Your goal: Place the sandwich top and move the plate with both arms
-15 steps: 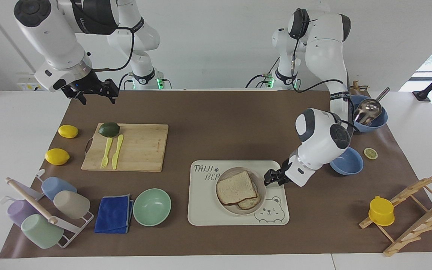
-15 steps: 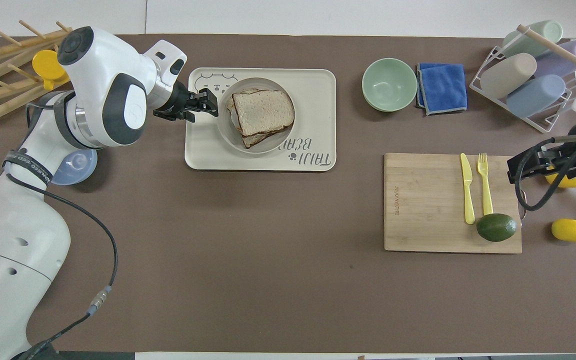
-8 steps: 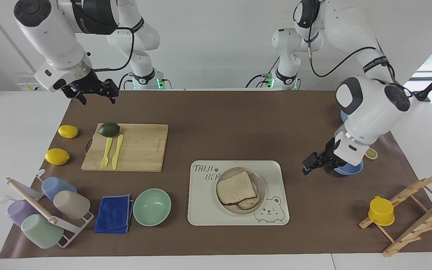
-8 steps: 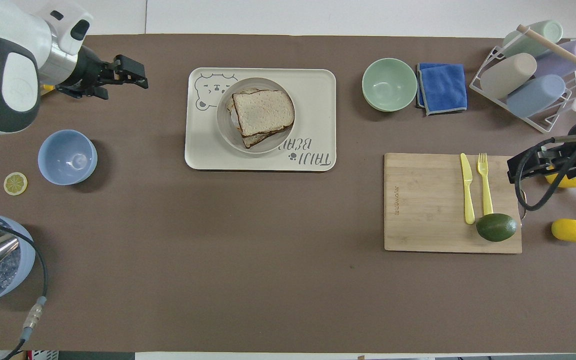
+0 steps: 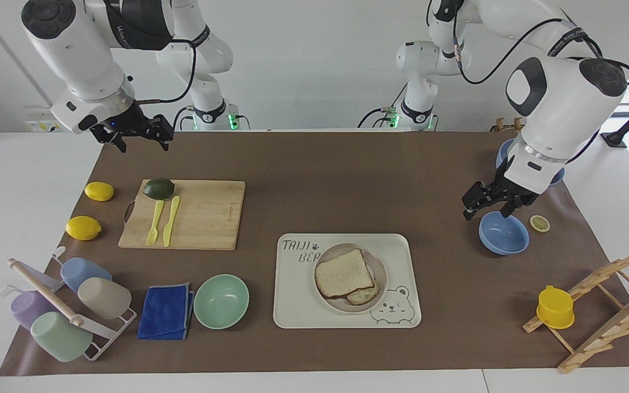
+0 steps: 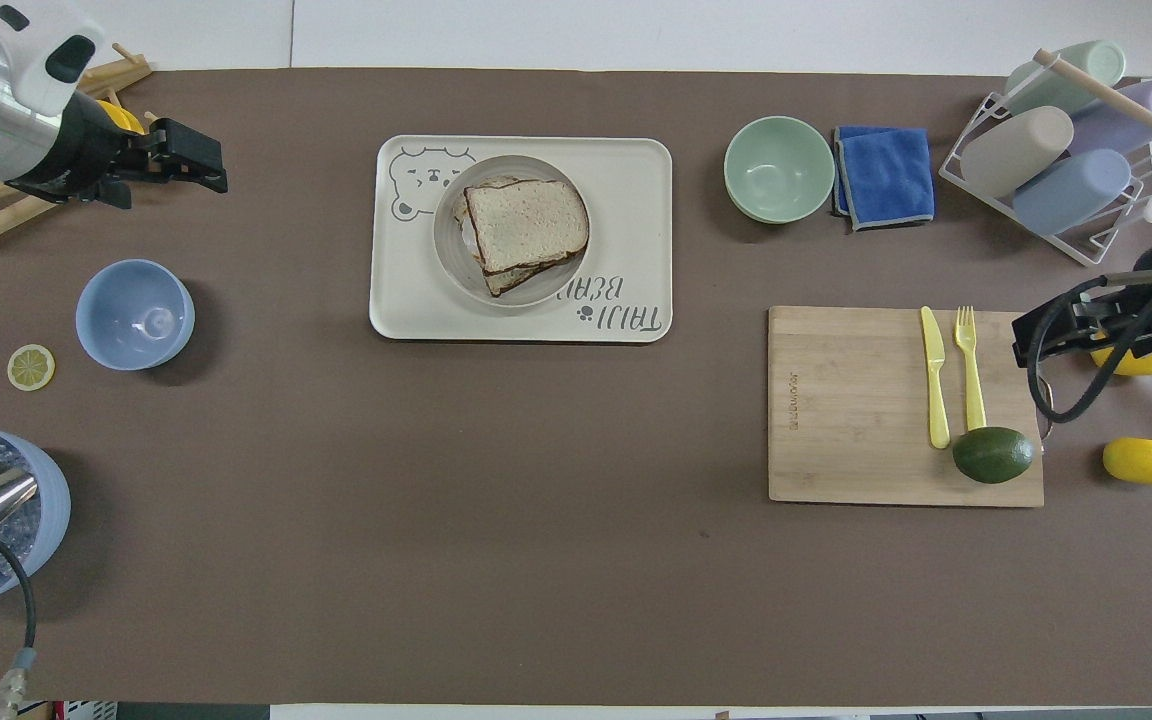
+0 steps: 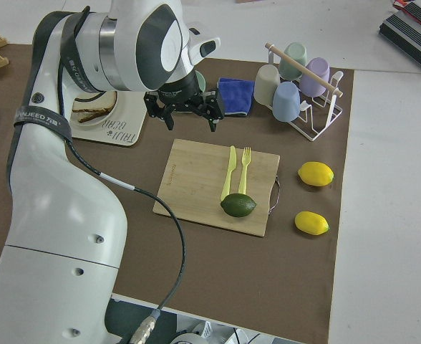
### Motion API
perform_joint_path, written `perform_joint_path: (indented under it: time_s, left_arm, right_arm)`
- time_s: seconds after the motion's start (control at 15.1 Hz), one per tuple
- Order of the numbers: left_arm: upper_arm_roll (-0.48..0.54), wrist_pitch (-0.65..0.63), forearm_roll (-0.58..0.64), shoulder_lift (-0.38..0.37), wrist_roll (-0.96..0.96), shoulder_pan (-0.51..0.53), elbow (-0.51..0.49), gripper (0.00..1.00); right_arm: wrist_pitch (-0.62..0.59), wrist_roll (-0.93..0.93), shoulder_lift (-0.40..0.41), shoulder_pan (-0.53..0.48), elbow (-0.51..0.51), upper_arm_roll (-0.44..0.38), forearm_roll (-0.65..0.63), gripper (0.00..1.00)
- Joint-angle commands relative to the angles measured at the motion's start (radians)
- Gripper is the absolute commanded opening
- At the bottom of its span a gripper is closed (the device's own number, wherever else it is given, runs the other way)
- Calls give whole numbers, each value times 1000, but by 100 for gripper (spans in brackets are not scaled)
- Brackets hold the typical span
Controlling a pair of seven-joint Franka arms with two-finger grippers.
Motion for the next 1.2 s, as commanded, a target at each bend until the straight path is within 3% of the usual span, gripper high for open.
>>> perform_joint_path:
  time_s: [0.0,0.27,0.53,0.93,1.13]
  left_arm:
    - [0,-61,18,-158,35,37,-121,100]
    - [0,-117,58,-285,78,47,-244,100]
    - [-7,-125,66,-325,98,45,-326,100]
    - [-6,-160,66,-301,100,39,-252,100]
    - [-55,-185,66,-301,100,79,-252,100]
  right_arm:
    - [-10,-28,-3,-6,7,6,-1,100]
    - [-10,-28,-3,-6,7,6,-2,100]
    - [-10,-28,-3,-6,7,6,-1,100]
    - [-10,-28,-3,-6,8,7,-2,100]
    - [-10,-28,-3,-6,8,7,-2,100]
